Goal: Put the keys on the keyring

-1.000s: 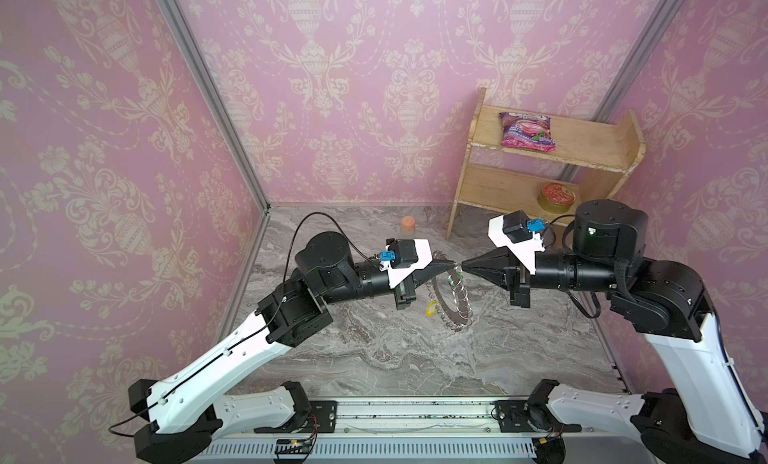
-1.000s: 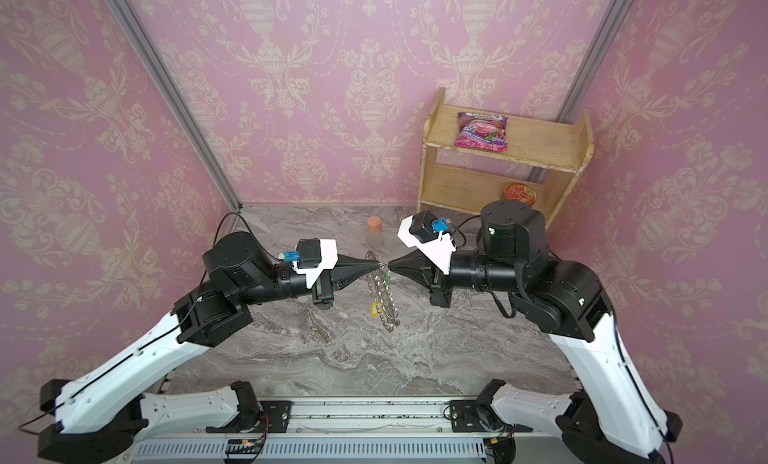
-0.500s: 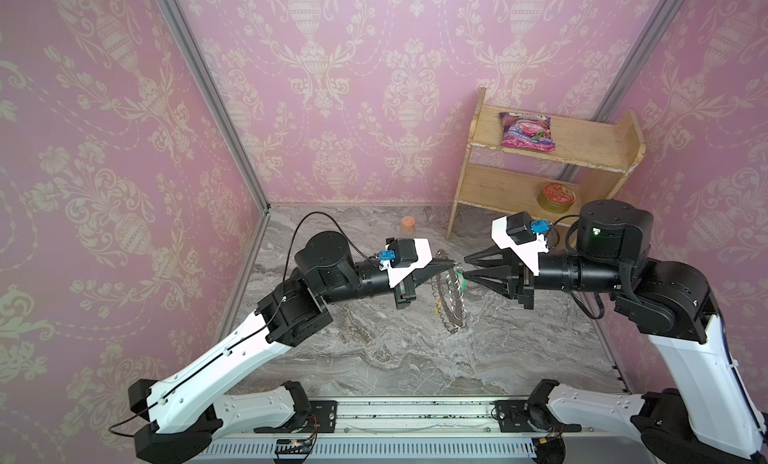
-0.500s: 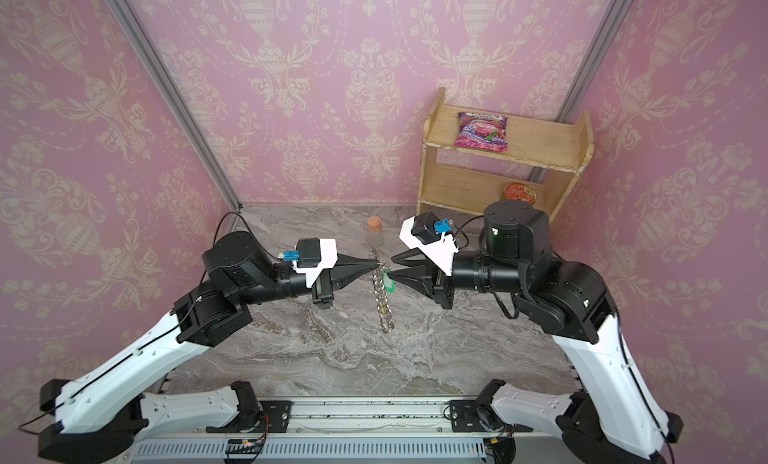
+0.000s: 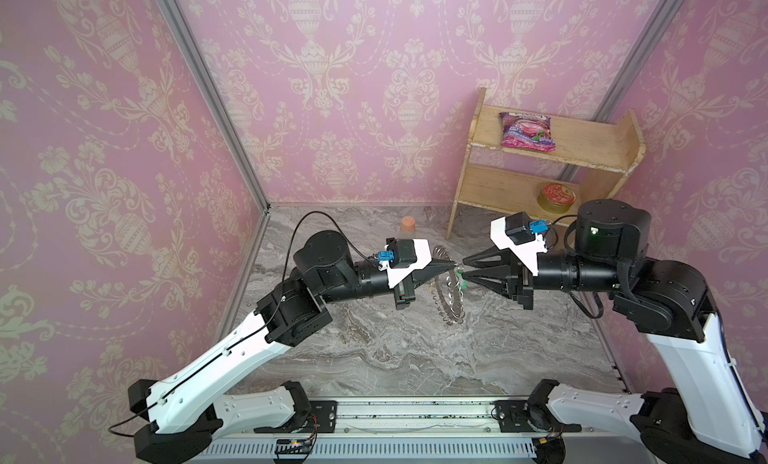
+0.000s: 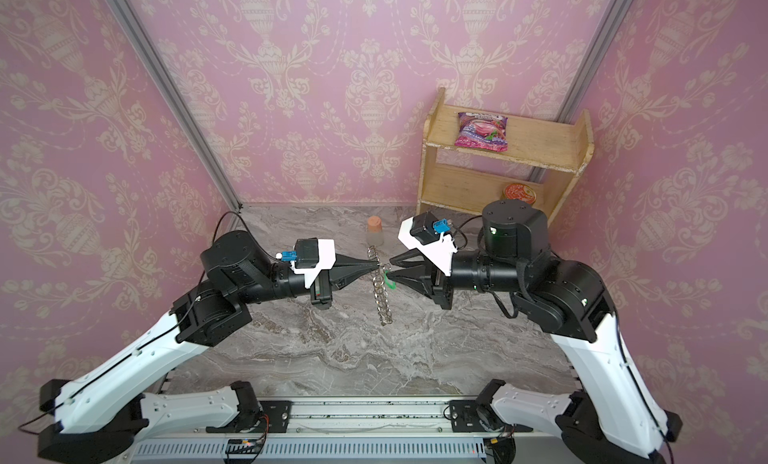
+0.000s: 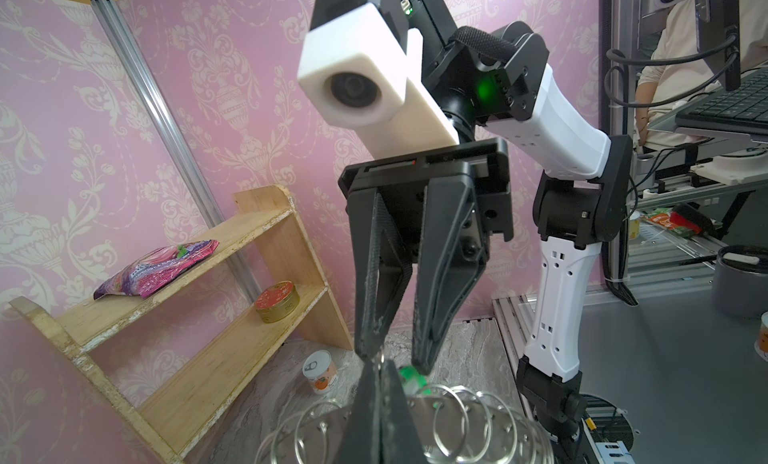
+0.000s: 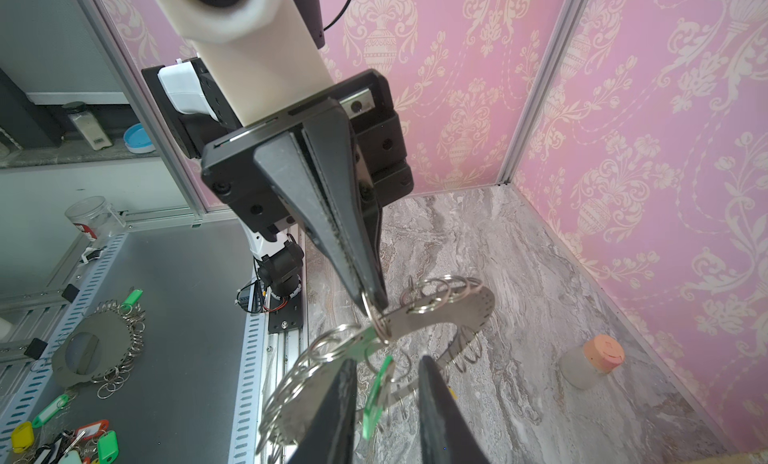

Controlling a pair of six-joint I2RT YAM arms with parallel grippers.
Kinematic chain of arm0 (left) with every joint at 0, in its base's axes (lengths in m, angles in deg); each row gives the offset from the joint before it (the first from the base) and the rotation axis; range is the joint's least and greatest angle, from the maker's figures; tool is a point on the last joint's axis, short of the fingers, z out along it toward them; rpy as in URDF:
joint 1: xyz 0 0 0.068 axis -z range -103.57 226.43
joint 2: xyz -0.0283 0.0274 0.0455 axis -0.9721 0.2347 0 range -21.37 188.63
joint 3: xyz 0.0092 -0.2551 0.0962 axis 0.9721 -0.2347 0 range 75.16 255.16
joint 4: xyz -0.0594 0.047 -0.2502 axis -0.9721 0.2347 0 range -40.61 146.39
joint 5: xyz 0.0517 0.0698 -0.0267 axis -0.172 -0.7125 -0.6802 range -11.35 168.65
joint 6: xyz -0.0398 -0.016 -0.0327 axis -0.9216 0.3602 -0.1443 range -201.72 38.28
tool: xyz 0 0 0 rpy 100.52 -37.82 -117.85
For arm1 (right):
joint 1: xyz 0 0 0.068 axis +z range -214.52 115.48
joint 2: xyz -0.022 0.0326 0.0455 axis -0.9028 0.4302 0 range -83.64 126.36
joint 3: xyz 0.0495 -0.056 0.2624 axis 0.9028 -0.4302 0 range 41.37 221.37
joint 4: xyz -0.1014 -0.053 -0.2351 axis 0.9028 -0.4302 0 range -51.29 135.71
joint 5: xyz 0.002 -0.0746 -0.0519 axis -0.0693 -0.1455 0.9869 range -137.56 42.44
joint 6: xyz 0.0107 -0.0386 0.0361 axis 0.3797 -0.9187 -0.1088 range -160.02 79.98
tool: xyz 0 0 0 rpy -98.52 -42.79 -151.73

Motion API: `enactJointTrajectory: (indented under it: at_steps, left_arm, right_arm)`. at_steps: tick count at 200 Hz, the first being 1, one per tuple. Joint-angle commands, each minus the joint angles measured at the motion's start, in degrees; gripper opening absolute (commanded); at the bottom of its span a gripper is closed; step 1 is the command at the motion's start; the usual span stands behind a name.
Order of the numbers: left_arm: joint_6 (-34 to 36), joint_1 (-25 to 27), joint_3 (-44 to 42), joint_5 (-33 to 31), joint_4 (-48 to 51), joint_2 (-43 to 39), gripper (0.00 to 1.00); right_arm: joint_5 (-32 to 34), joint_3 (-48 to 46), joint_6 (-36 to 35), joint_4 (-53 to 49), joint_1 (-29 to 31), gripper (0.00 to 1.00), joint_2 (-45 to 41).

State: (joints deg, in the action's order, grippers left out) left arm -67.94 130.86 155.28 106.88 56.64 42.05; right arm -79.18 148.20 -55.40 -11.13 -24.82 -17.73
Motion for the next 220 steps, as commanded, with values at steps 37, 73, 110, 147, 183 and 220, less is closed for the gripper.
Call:
enactJointTrajectory:
  at_steps: [37,73,110,147,183,220]
  left_arm:
    - [-1.7,-0.4,1.9,1.2,-2.9,-0.6,0.00]
    - [-1.4,-0.4,1.7,0.8,-2.7,-0.9,0.00]
    - [-1.3,-0.4,1.7,0.6,-2.8,-1.0,0.00]
    - [-1.4,-0.4,1.8,0.3,-3.1,-1.0,0.00]
    - [-2.4,-0.4,0.5,-0.7,-6.3,-1.9,0.00]
    - [-4.4,-0.6,-1.2,-0.9,-11.9,-2.5,0.00]
  right_arm:
    - [-1.1,0.8,0.1,1.3,-0.4,0.23,0.8]
    - [-0.4,0.9,-0.1,1.1,-0.5,0.19,-0.2]
    - [-0.4,0.7,0.0,1.4,-0.4,0.10,-1.0]
    - [-0.6,0.7,-0.2,1.3,-0.4,0.02,-0.8]
    - [-0.1,0.1,-0.1,1.1,-0.4,0.00,-1.3]
    - [-0.6,-2.0,0.6,2.2,-0.4,0.00,-1.9]
